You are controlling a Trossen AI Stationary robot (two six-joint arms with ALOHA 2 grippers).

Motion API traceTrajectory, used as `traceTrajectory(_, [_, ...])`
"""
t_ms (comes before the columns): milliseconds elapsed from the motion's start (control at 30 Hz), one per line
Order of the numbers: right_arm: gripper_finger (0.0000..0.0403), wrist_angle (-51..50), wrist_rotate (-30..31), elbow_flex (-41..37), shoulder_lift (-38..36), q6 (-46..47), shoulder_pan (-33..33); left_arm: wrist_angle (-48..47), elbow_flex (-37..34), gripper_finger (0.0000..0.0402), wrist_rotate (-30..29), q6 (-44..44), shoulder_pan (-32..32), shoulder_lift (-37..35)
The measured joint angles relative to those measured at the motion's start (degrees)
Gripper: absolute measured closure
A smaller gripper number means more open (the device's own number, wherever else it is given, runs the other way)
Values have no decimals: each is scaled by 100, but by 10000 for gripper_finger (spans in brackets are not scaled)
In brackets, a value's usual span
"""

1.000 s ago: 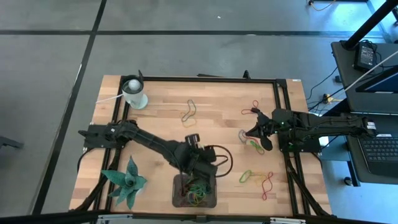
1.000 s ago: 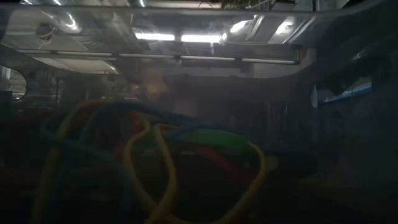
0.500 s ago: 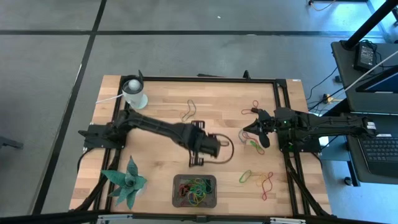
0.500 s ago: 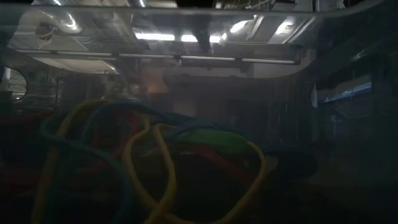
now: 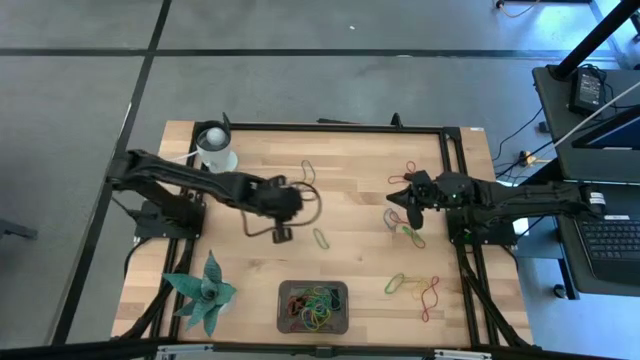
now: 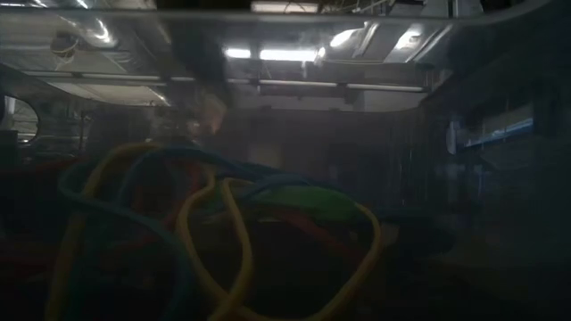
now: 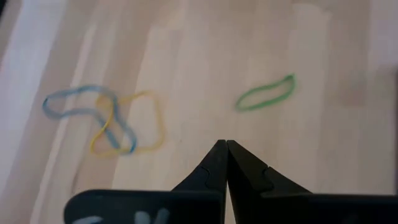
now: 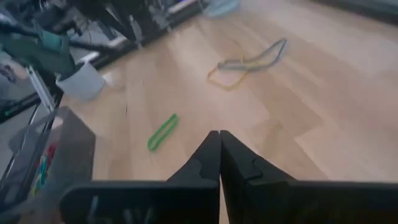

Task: Pick and place rubber bands into bin
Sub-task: Put the black rubber band into the black bin

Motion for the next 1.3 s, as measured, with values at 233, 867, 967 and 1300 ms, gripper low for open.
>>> traceTrajectory(233, [402, -23, 506, 794, 677, 102, -2, 875, -1576, 400, 211, 4, 423, -1503])
traceTrajectory(867, [397, -4108, 1026, 4608, 4293, 373, -1595, 1677, -2972, 400, 520, 372, 989, -3186])
traceTrajectory(967, [387, -4744, 1013, 4764, 4631, 743, -1943, 1783, -2972, 400, 605, 463, 989, -3184])
traceTrajectory(1300, [324, -6003, 963, 4766, 5156, 122, -2716, 1832, -2972, 400, 605, 258, 989, -3180])
